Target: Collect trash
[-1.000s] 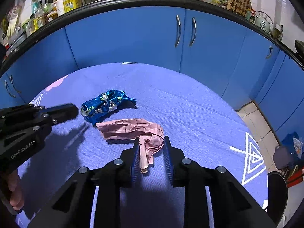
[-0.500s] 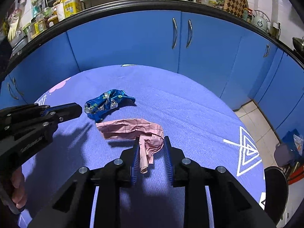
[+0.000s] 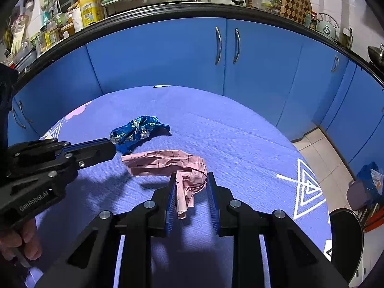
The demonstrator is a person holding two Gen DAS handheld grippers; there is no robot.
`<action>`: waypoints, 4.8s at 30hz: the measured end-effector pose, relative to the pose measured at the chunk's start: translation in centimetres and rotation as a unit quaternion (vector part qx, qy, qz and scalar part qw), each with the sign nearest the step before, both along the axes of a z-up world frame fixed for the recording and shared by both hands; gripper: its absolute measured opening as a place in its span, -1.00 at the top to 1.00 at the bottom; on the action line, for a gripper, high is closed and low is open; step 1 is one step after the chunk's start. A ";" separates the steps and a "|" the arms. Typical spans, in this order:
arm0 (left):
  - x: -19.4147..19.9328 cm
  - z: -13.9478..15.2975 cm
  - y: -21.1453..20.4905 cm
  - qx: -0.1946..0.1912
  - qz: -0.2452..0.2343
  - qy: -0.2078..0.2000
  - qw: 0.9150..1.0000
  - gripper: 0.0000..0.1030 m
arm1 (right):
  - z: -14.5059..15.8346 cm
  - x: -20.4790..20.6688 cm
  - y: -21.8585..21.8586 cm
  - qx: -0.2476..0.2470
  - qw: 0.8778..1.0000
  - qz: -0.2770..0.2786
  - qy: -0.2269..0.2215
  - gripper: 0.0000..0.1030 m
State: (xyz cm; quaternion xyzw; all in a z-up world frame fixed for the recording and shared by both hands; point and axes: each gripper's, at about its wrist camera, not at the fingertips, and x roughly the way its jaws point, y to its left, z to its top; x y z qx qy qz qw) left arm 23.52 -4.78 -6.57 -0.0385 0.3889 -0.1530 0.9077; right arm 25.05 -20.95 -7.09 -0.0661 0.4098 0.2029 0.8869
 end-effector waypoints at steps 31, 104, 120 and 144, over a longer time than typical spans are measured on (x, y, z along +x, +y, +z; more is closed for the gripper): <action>2.5 -0.2 1.0 0.050 0.059 -0.018 0.997 -0.93 | -0.4 0.2 -0.6 0.006 1.000 -0.004 0.007 0.54; -1.7 4.9 -21.8 0.100 -0.094 -0.043 0.990 0.38 | 5.0 -8.2 -23.0 -0.003 0.975 -0.208 -0.077 0.49; 0.0 3.6 -32.8 0.115 -0.169 -0.037 0.978 0.37 | 3.1 -8.8 -30.6 -0.008 0.959 -0.271 -0.086 -0.49; -0.7 3.9 -36.8 0.121 -0.192 -0.064 0.972 -0.93 | 2.5 -10.0 -34.3 0.006 0.952 -0.295 -0.083 -0.49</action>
